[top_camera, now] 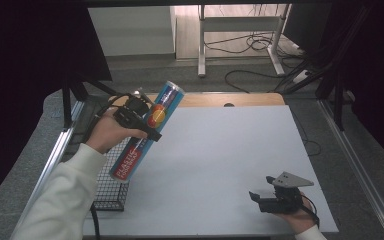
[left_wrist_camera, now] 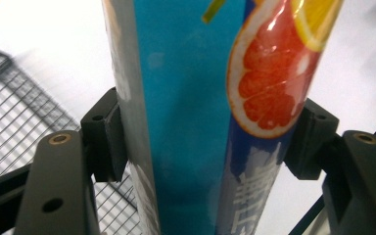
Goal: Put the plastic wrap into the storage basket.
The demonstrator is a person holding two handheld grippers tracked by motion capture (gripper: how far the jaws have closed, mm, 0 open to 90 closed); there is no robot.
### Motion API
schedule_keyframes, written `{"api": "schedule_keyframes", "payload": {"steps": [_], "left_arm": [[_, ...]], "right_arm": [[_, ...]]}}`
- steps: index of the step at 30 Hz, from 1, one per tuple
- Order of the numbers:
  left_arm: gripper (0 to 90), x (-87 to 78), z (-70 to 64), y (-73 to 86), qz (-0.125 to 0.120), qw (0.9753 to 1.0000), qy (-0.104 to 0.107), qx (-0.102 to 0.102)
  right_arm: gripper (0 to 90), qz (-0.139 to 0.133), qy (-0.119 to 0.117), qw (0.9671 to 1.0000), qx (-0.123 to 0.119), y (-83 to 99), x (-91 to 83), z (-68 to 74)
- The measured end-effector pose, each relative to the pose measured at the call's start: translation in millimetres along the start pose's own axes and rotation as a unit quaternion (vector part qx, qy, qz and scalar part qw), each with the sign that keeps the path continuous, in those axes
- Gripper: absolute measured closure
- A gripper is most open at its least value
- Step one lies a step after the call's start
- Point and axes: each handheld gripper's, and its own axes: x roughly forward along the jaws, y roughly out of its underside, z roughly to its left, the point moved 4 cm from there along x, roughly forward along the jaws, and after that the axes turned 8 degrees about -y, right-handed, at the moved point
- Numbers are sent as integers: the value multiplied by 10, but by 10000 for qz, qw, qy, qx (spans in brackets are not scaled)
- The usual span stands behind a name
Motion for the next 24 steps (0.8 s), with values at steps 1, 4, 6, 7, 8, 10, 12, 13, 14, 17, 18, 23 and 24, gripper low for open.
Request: {"api": "schedule_keyframes", "payload": {"steps": [1,4,6,7,8,10,12,13,14,17,18,23,24], "left_arm": [[320,-20,25,22,-14,10000,-22,-61],[320,-46,92,75,-9,9999,-71,-151],[320,-50,201,169,48,9995,-125,-280],[320,-50,201,169,48,9995,-125,-280],[320,-46,238,202,77,9994,-142,-317],[320,-31,303,268,140,9989,-161,-410],[320,-9,412,359,203,9980,-223,-553],[320,-9,412,359,203,9980,-223,-553],[320,0,447,389,231,9976,-246,-608],[320,25,549,475,306,9962,-313,-753],[320,34,582,503,318,9958,-317,-802],[320,113,727,662,504,9932,-381,-978],[320,133,745,684,520,9926,-391,-1025]], "right_arm": [[170,0,1,10000,0,-1,-1,1],[169,0,7,10000,5,-1,-1,3],[169,6,6,10000,6,0,4,0],[170,9,8,10000,4,-1,5,0],[170,9,8,10000,4,-1,5,0],[170,11,11,10000,-8,-2,6,-2],[170,18,7,10000,-4,-2,12,-4],[170,18,7,10000,-4,-2,12,-4],[170,32,9,10000,-7,-1,16,-6],[170,31,4,10000,1,-2,23,-8],[170,41,2,10000,0,-2,24,-9],[169,45,9,10000,5,-2,33,-14],[169,45,12,10000,8,-3,34,-14]]}}
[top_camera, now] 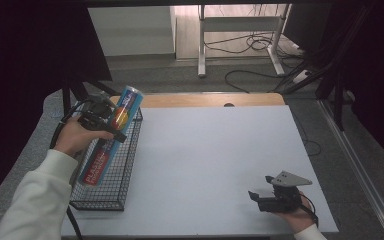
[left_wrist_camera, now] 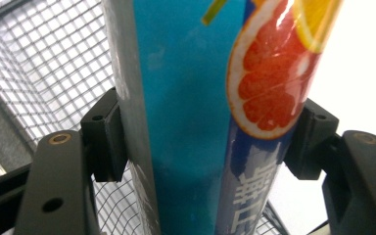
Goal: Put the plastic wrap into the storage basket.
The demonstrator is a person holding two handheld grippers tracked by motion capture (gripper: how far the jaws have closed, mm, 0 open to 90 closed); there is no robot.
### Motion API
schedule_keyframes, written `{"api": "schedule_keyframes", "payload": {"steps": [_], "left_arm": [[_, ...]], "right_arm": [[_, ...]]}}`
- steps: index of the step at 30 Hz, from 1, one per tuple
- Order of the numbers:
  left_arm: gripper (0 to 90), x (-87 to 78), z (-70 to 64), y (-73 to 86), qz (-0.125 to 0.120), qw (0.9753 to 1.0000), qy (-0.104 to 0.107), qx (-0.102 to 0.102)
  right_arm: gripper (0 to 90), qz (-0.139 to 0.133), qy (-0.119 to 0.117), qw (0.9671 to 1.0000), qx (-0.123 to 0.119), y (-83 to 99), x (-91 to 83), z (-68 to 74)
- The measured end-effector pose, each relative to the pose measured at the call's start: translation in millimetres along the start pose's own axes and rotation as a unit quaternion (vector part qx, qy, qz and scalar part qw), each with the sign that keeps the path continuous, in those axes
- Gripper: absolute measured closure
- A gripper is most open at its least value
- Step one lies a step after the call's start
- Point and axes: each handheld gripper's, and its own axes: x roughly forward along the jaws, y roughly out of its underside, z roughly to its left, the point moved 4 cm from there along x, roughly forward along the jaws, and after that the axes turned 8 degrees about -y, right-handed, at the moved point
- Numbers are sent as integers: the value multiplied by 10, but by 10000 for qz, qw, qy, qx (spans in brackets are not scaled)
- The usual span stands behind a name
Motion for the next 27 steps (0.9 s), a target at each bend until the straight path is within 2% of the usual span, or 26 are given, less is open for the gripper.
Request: {"api": "schedule_keyframes", "payload": {"steps": [3,10,18,25,27], "left_arm": [[320,79,57,42,61,9999,14,-115],[320,240,140,117,200,9995,6,-232],[320,488,235,182,411,9981,21,-450],[319,619,299,194,490,9967,-58,-648],[319,676,331,193,494,9963,-136,-692]], "right_arm": [[169,-5,-1,10000,-15,-3,1,4],[169,25,-9,10000,-24,2,9,10],[169,36,-15,10000,-66,2,18,21],[169,53,-9,10000,-67,7,24,14],[169,53,-5,10000,-57,8,25,14]]}}
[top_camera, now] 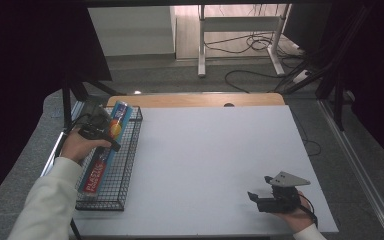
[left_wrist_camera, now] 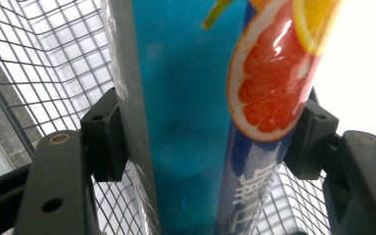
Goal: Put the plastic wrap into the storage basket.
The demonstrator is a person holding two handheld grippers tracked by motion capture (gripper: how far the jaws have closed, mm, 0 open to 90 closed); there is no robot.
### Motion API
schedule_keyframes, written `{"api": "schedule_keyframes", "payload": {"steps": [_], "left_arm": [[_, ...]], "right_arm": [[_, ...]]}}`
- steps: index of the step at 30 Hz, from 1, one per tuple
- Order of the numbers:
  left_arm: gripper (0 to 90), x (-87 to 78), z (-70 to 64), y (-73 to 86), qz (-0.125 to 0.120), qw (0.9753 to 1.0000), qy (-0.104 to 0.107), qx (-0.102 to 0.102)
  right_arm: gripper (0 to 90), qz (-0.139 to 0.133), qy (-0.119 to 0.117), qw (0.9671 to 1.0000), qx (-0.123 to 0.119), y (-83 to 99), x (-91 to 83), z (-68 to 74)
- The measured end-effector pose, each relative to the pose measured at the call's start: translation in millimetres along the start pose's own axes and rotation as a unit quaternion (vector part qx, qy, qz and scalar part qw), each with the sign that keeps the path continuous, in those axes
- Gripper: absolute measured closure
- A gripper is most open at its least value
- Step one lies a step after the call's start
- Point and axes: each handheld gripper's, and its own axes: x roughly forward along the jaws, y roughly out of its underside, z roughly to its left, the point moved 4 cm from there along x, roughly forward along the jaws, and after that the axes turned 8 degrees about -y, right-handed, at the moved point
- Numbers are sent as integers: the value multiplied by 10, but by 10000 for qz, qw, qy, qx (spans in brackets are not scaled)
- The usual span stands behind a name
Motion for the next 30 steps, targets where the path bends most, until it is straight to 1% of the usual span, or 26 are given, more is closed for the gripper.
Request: {"api": "schedule_keyframes", "payload": {"steps": [2,3,6,7,8,9,10,11,12,13,14,15,16,17,19,20,21,22,24,25,26,27,28,29,30], "left_arm": [[319,44,21,-9,36,10000,-23,-72],[319,44,21,-9,36,10000,-23,-72],[319,145,41,-44,58,9996,-110,-234],[319,145,41,-44,58,9996,-110,-234],[319,177,50,-59,87,9995,-149,-246],[319,217,54,-76,104,9993,-185,-301],[319,310,56,-113,140,9985,-308,-436],[319,310,56,-113,140,9985,-308,-436],[319,359,59,-131,143,9981,-388,-463],[319,403,58,-144,209,9976,-474,-469],[319,487,49,-168,300,9967,-590,-480],[319,487,49,-168,300,9967,-590,-480],[319,541,25,-189,384,9955,-751,-422],[319,562,11,-196,419,9955,-768,-375],[318,583,-2,-202,438,9952,-794,-364],[317,621,-12,-208,475,9944,-880,-344],[316,621,-12,-208,475,9944,-880,-344],[316,676,-25,-200,579,9933,-957,-290],[285,636,-52,-212,441,9909,-1242,-270],[277,587,-67,-226,287,9903,-1332,-279],[265,587,-67,-226,287,9903,-1332,-279],[265,526,-80,-241,106,9904,-1337,-324],[239,413,-106,-263,-149,9906,-1303,-399],[227,413,-106,-263,-149,9906,-1303,-399],[217,322,-124,-264,-331,9912,-1211,-414]], "right_arm": [[169,3,5,10000,-2,2,0,-4],[169,3,5,10000,-2,2,0,-4],[167,11,21,10000,-9,4,3,-4],[165,12,25,10000,-10,4,4,-4],[165,12,25,10000,-10,4,4,-4],[164,13,26,10000,-14,5,5,-5],[164,9,29,10000,-5,5,5,-2],[164,9,29,10000,-5,5,5,-2],[164,17,30,10000,-21,9,2,-2],[165,21,33,10000,-22,11,1,-3],[165,24,37,10000,-24,14,0,-5],[165,24,37,10000,-24,14,0,-5],[165,32,32,10000,-14,17,2,-10],[165,28,35,10000,-18,19,5,-14],[165,34,35,10000,-28,21,7,-15],[165,52,38,10000,-45,24,10,-15],[165,55,42,10000,-50,25,11,-13],[165,54,40,10000,-42,25,13,-10],[165,59,44,10000,-52,25,11,-9],[165,57,45,10000,-53,25,10,-9],[165,57,45,10000,-53,25,10,-9],[165,58,45,10000,-53,26,11,-9],[165,77,48,9999,-47,28,15,-8],[165,77,48,9999,-47,28,15,-8],[164,74,46,9999,-56,29,13,-4]]}}
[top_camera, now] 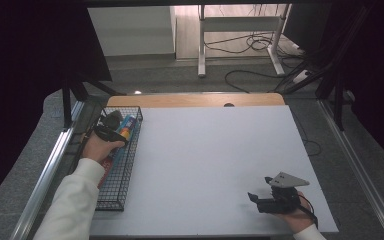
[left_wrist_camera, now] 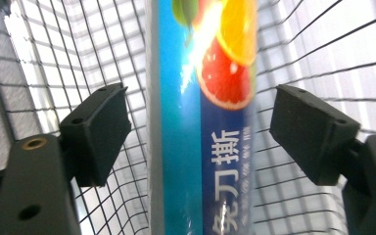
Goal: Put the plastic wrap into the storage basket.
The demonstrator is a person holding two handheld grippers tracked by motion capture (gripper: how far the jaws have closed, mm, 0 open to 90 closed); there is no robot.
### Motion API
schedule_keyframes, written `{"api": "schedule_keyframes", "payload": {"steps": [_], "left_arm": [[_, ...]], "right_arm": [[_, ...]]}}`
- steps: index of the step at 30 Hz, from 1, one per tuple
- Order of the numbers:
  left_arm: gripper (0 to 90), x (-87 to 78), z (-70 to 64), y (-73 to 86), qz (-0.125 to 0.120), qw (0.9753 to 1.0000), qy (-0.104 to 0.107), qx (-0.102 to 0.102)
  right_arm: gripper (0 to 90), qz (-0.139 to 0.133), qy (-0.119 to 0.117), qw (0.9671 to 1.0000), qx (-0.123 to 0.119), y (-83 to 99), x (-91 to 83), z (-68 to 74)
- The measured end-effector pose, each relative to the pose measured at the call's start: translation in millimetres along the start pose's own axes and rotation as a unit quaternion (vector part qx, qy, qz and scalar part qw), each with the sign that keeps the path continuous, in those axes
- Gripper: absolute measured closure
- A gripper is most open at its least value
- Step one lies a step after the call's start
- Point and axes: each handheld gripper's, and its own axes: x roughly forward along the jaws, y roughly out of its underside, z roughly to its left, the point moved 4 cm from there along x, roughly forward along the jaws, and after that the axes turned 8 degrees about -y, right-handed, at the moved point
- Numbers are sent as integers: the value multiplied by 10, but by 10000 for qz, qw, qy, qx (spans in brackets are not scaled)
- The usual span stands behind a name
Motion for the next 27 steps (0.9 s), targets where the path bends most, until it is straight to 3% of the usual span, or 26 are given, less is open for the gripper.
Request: {"api": "schedule_keyframes", "payload": {"steps": [4,5,6,7,9,10,11,12,13,14,15,16,17,20,21,22,23,24,25,26,27], "left_arm": [[207,-201,-6,30,-382,9988,292,78],[207,-201,-6,30,-382,9988,292,78],[207,-300,-20,63,-588,9968,522,137],[208,-300,-20,63,-588,9968,522,137],[209,-440,-61,124,-911,9924,797,200],[209,-440,-61,124,-911,9924,797,200],[209,-484,-83,148,-1011,9908,872,230],[209,-566,-144,198,-1181,9874,994,337],[211,-566,-144,198,-1181,9874,994,337],[211,-605,-183,227,-1269,9849,1113,390],[213,-658,-280,288,-1404,9804,1287,497],[214,-679,-333,321,-1437,9787,1350,565],[214,-679,-333,321,-1437,9787,1350,565],[217,-714,-501,418,-1566,9722,1582,732],[218,-724,-612,481,-1654,9668,1749,851],[219,-728,-671,512,-1696,9646,1827,859],[220,-729,-725,544,-1719,9625,1876,943],[219,-729,-725,544,-1719,9625,1876,943],[221,-740,-838,607,-1847,9578,1927,1071],[224,-740,-838,607,-1847,9578,1927,1071],[229,-749,-895,639,-1940,9546,1970,1111]], "right_arm": [[164,-20,-11,10000,2,0,-9,-2],[164,-20,-11,10000,2,0,-9,-2],[164,-23,-21,10000,13,2,-11,0],[164,-13,-19,10000,3,3,-15,1],[164,-7,-11,10000,3,5,-17,1],[164,-1,-8,10000,2,8,-18,1],[164,-1,-8,10000,2,8,-18,1],[164,12,11,10000,1,16,-23,0],[164,12,11,10000,1,16,-23,0],[164,5,19,10000,8,16,-23,0],[164,3,29,10000,14,12,-23,2],[164,3,28,10000,12,9,-21,5],[164,3,28,10000,12,9,-21,5],[164,25,33,10000,-17,6,-16,13],[164,17,35,10000,-25,6,-15,16],[164,9,35,10000,-24,6,-18,17],[164,7,38,10000,-26,6,-24,15],[164,-13,45,10000,-21,4,-28,14],[164,-15,57,10000,-14,3,-36,11],[164,-15,57,10000,-14,3,-36,11],[164,-50,73,10000,-1,-1,-42,4]]}}
